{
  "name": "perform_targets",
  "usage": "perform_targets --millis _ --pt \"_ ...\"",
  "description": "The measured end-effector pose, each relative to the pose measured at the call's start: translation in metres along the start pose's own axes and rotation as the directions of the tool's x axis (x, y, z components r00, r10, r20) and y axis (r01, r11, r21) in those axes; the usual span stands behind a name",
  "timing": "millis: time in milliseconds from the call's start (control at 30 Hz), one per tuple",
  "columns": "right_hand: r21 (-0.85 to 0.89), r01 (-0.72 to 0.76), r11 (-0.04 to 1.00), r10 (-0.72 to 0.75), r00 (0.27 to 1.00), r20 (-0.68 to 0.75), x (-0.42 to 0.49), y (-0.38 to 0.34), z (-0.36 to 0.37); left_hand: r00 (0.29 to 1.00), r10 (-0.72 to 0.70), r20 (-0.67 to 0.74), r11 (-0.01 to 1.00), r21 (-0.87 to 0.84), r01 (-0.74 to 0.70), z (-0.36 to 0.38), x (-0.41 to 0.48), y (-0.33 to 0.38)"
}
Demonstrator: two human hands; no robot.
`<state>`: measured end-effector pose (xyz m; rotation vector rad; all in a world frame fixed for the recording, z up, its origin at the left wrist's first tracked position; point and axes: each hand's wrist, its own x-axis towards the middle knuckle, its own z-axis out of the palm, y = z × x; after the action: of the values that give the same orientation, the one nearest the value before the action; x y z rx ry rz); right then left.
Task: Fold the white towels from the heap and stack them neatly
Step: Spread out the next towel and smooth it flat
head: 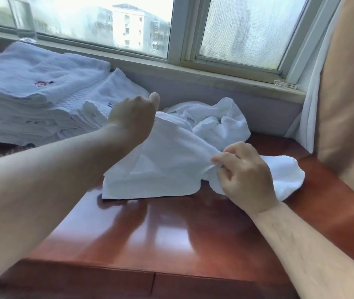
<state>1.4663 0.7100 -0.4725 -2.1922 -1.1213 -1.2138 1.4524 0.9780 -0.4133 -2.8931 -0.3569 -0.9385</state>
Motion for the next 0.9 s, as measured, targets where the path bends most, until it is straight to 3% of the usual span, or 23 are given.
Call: perform_targets --millis 100,200,233,333,400,467,533,600,633,667,700,767,833,900 --pt "0.026 0.085 0.996 -0.088 0.987 0.133 -0.005 -0.018 0.005 0.982 -0.146 0.119 0.943 -0.284 0.174 0.018 -0.001 0.002" --pt "0.067 0.110 0.992 -0.119 0.984 0.133 -0.012 -0.027 0.006 0.946 -0.031 0.323 0.891 -0.420 0.172 0.034 -0.013 0.005" --pt "0.053 0.133 0.990 -0.138 0.985 0.106 -0.015 -0.028 0.004 0.950 0.046 0.309 0.892 -0.441 0.101 0.037 -0.022 0.009" --pt "0.071 0.122 0.990 -0.127 0.989 0.073 -0.020 -0.033 -0.008 0.982 0.175 0.065 0.849 -0.516 -0.117 0.048 -0.060 0.025" --pt "0.202 0.034 0.979 -0.078 0.975 0.210 -0.022 -0.039 -0.019 0.977 0.162 0.142 0.837 -0.543 -0.060 0.056 -0.081 0.029" --pt "0.322 -0.130 0.938 -0.053 0.863 0.502 -0.021 -0.045 -0.030 0.951 0.137 0.279 0.915 -0.404 -0.013 0.068 -0.093 0.024" --pt "0.323 -0.296 0.899 -0.046 0.669 0.742 -0.017 -0.046 -0.042 0.944 0.087 0.319 0.971 -0.240 -0.009 0.075 -0.097 0.013" --pt "0.278 -0.434 0.857 -0.045 0.474 0.879 -0.012 -0.042 -0.051 0.945 0.013 0.328 0.991 -0.128 0.031 0.073 -0.094 0.006" --pt "0.255 -0.488 0.835 -0.033 0.417 0.908 -0.009 -0.039 -0.054 0.953 -0.002 0.302 0.997 -0.072 0.025 0.070 -0.092 0.005" --pt "0.241 -0.521 0.819 -0.006 0.411 0.912 -0.006 -0.038 -0.055 0.971 0.023 0.240 0.999 -0.040 -0.014 0.066 -0.090 0.007" --pt "0.244 -0.542 0.804 0.040 0.459 0.888 -0.002 -0.039 -0.052 0.983 0.087 0.159 0.996 -0.039 -0.082 0.060 -0.088 0.010" --pt "0.285 -0.564 0.775 0.186 0.635 0.750 0.003 -0.038 -0.040 0.983 0.184 0.010 0.969 -0.167 -0.180 0.051 -0.090 0.020" --pt "0.265 -0.539 0.799 0.314 0.751 0.581 0.011 -0.033 -0.022 0.987 0.147 0.060 0.941 -0.316 -0.121 0.043 -0.099 0.031" --pt "0.118 -0.530 0.840 0.365 0.713 0.599 0.014 -0.025 0.001 0.990 0.099 0.105 0.938 -0.341 -0.057 0.047 -0.112 0.034"
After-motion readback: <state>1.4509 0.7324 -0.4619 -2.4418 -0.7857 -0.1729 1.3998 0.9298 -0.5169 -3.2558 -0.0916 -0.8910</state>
